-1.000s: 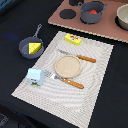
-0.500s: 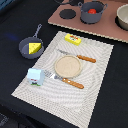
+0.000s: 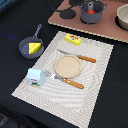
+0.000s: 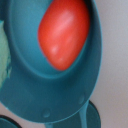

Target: Interact with the objects in diverse but meaningful ways.

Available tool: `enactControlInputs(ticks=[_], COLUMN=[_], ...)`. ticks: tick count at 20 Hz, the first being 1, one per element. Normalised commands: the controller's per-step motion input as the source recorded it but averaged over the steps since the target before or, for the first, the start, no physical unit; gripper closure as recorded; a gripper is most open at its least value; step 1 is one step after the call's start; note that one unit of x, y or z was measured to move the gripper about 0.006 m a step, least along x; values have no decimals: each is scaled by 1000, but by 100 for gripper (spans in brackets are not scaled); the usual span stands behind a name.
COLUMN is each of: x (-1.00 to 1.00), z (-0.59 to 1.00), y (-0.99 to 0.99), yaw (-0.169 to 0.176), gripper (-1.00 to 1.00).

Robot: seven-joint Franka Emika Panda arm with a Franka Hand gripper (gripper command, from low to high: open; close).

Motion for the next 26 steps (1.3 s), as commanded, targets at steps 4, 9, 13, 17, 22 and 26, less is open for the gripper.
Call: enactControlInputs(ticks=[4,9,13,17,22,26], x=[-379,-374,-360,-324,-266,-290], z=[-262,-222,-222,-252,-250,-287], y=[-268,-243,-226,-214,-198,-217], yaw=[6,2,0,0,0,0], gripper=[-100,-100,-100,-100,-100,-100])
